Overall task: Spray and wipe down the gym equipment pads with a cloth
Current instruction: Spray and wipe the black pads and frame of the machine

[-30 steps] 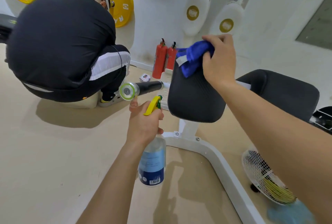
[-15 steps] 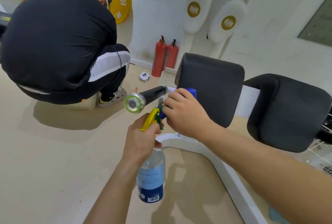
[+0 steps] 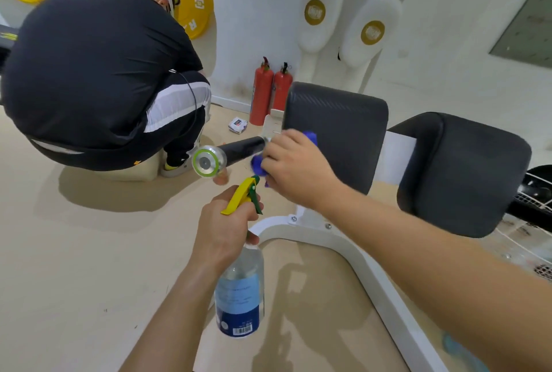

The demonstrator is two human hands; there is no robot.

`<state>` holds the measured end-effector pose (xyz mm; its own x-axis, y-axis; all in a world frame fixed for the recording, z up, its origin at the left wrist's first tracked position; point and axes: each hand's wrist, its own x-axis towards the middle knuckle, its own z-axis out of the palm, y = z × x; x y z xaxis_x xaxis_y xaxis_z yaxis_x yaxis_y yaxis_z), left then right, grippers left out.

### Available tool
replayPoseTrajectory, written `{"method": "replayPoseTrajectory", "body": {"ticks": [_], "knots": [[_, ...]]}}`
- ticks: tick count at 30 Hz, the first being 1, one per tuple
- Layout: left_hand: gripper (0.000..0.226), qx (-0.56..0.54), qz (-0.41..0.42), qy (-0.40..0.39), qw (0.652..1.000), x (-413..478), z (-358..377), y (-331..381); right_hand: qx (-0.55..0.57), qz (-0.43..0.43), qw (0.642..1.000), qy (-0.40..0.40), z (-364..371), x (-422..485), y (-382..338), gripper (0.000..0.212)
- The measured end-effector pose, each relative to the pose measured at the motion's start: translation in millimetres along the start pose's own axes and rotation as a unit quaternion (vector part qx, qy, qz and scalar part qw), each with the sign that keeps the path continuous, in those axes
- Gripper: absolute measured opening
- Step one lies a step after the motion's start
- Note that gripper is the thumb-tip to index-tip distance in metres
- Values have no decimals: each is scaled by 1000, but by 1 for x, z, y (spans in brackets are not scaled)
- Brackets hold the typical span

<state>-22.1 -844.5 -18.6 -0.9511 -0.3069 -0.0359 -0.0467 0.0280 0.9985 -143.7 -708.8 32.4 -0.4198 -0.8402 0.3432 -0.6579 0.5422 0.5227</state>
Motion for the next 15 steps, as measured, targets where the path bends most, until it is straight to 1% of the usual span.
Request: {"method": "replayPoseTrajectory", "body": {"ticks": [2, 4, 5, 6, 8, 11, 12, 13, 15], "knots": [[21, -7, 5, 1, 1000, -3, 2, 4, 19, -31, 999, 30, 6, -27, -1, 22], [20, -15, 9, -3, 1000, -7, 6, 8, 11, -39, 996, 76, 9, -53, 16, 26], [25, -18, 9, -7, 1000, -8, 9, 9, 0, -14, 994, 111, 9, -63, 30, 26], [29, -20, 8, -8, 1000, -9, 13, 10, -9, 35, 988, 150, 7, -71, 47, 24], [30, -16, 10, -9, 1000, -12, 23, 14, 1, 167, 963, 214, 1, -80, 78, 22], [27, -7, 22, -7, 1000, -19, 45, 23, 39, 324, 913, 246, -1, -83, 94, 22], [23, -6, 26, -5, 1000, -21, 52, 25, 68, 375, 888, 258, 0, -84, 89, 23], [22, -5, 29, -4, 1000, -24, 58, 27, 112, 429, 853, 275, 3, -85, 79, 23], [24, -2, 28, -10, 1000, -31, 70, 33, 215, 523, 763, 315, 12, -93, 50, 21]]}}
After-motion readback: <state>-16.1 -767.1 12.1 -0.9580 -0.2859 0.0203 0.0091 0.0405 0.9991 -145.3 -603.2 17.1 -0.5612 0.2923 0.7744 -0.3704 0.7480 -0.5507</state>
